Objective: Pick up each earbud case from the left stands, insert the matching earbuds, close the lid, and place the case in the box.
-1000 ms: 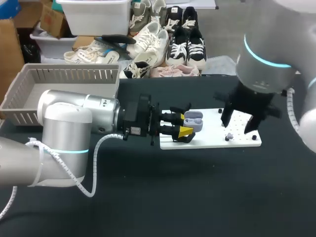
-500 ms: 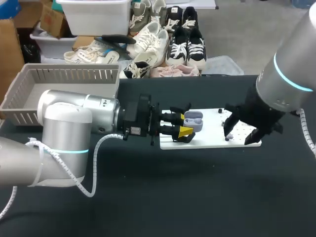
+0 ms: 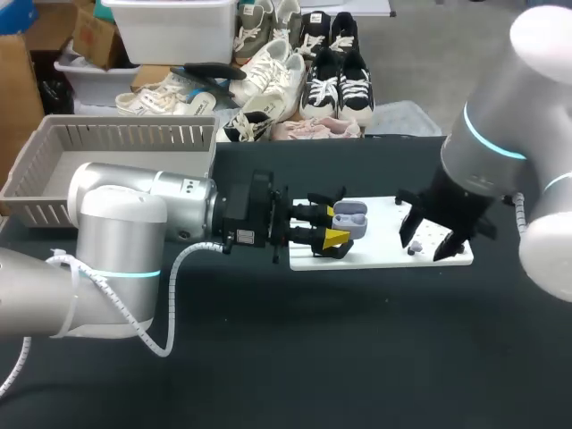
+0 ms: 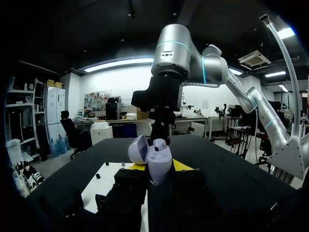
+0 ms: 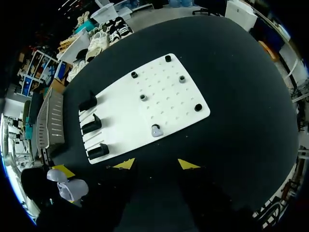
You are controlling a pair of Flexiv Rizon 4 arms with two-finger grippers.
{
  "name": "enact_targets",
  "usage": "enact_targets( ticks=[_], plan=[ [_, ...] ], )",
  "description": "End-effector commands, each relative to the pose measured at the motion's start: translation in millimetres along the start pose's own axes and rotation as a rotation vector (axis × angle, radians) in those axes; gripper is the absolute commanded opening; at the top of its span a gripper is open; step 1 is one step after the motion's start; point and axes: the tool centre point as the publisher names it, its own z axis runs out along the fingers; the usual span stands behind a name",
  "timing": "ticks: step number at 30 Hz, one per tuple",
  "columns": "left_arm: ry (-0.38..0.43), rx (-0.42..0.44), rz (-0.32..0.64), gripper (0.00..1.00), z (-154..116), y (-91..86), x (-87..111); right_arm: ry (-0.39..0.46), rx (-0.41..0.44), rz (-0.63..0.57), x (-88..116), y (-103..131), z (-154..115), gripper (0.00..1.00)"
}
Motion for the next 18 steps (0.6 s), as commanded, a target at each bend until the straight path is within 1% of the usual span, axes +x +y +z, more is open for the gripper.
enact_targets(
  ticks=[1, 7, 18],
  plan=[
    [-0.002, -0.001, 0.001, 0.00, 0, 0.1, 0.7, 0.011, 0.005, 0.008, -8, 4, 10, 0.47],
    [-0.002, -0.001, 0.001, 0.00, 0, 0.1, 0.7, 0.017, 0.001, 0.022, -13, 5, 18, 0.43],
    [-0.002, -0.001, 0.001, 0.00, 0, 0.1, 0.7, 0.017, 0.007, 0.046, -17, -2, 29, 0.43]
  ],
)
